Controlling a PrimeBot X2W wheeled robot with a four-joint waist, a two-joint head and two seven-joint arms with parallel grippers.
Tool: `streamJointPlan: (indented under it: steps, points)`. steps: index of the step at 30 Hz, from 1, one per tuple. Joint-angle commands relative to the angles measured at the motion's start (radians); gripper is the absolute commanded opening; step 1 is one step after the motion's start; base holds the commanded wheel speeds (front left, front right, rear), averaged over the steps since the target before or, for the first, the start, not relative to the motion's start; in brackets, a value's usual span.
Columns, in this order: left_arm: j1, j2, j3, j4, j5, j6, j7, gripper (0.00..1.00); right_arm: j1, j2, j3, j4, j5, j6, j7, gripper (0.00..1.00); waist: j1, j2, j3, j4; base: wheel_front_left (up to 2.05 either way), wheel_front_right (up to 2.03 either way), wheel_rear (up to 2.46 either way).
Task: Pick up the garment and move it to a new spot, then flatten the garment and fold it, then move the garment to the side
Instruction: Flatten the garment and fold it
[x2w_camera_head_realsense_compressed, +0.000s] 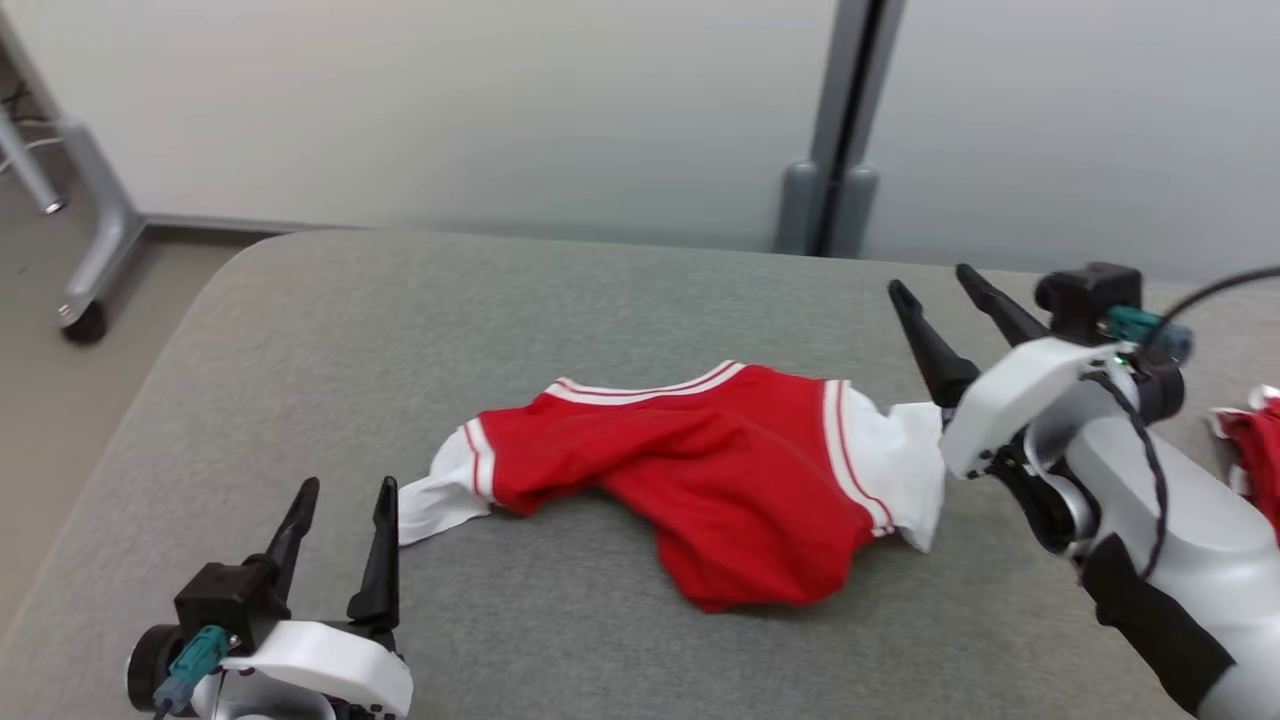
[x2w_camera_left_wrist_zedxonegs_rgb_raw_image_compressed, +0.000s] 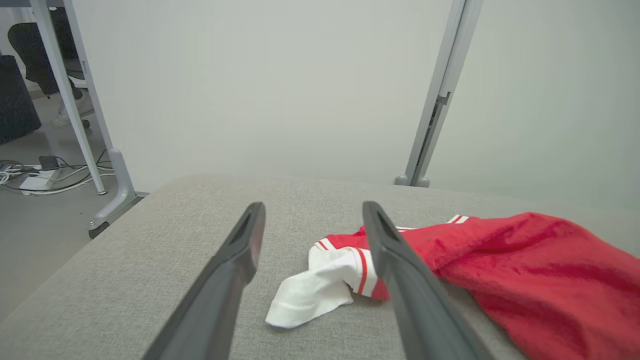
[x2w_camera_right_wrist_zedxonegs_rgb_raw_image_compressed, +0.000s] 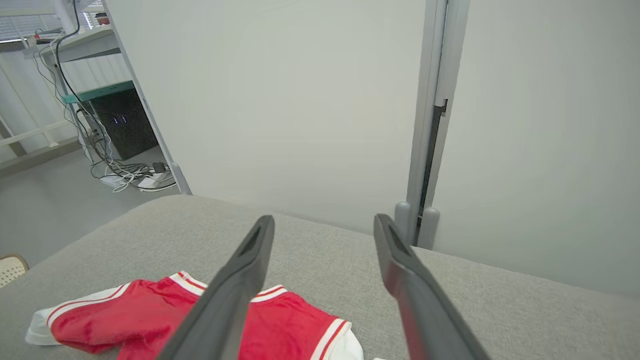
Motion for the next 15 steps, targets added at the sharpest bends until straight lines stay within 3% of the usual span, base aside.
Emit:
streamJointPlan:
  steps: [1,3,8,15]
  points:
    - [0.009,0.011,0.009,-0.017,-0.004,0.009,0.005,1.0,0.042,-0.022,-0.05,-0.036,-0.019,0.0,-0.01,1.0,0.0,-0.0001,-0.025,-0.064,0.0,0.0,0.0]
    - [0.02,0.018,0.015,-0.035,-0.007,0.016,0.012,1.0,0.095,-0.046,-0.152,-0.106,-0.065,0.0,-0.009,1.0,0.0,-0.0001,-0.022,-0.085,0.0,0.0,0.0]
    - [0.036,0.026,0.026,-0.07,-0.016,0.032,0.021,1.0,0.319,-0.034,-0.394,-0.308,-0.226,0.0,-0.009,1.0,0.0,-0.0001,-0.009,-0.121,0.0,0.0,0.0]
    - [0.053,0.015,0.024,-0.082,-0.024,0.042,0.01,1.0,0.605,0.075,-0.623,-0.528,-0.413,0.0,-0.009,1.0,0.0,-0.0001,-0.004,-0.143,0.0,0.0,0.0]
